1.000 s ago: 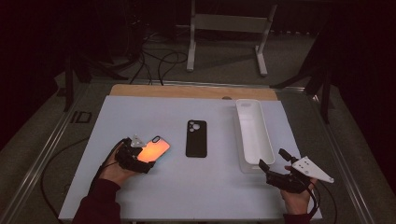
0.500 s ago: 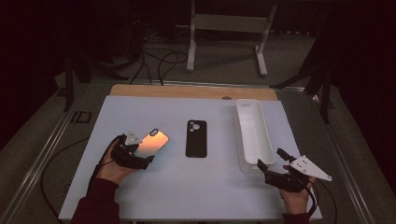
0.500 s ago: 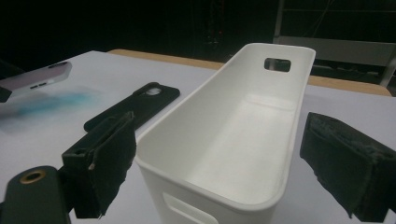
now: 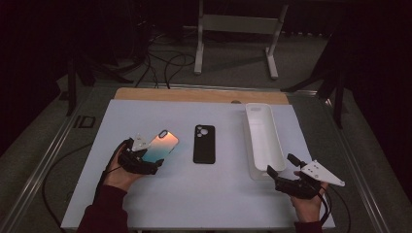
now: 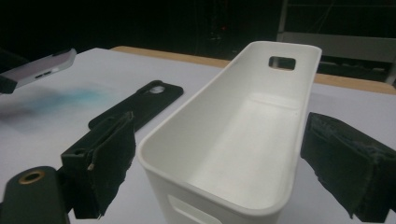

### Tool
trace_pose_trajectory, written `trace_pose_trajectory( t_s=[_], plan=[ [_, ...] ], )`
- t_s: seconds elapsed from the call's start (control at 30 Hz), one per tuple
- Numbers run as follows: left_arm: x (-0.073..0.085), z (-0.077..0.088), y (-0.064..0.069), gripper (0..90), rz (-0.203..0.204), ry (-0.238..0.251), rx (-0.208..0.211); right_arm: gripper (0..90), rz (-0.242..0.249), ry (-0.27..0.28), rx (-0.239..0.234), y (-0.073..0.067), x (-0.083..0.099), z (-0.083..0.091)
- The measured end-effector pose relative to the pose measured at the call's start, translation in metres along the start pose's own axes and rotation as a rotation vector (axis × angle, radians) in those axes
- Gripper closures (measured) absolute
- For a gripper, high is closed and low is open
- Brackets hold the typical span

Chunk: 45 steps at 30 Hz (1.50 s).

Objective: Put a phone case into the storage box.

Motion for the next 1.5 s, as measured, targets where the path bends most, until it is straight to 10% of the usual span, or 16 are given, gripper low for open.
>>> trace_pose_trajectory(
  t_s=[1.5],
  plan=[
    [-0.058, 0.012, 0.037, 17.1, -0.061, 0.164, 0.025, 8.5, 0.021, -0.045, -0.12, -0.009, -0.031, -0.029]
  ],
)
Point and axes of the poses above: each handheld gripper's, and its own axes: z roughly backward along the jaws, x roughly out of its underside, y roughly to its right, the point moved 9 cm from there along -z, roughly forward along the jaws, and after that the axes turned 14 degrees about -x, right-handed, at the moved point
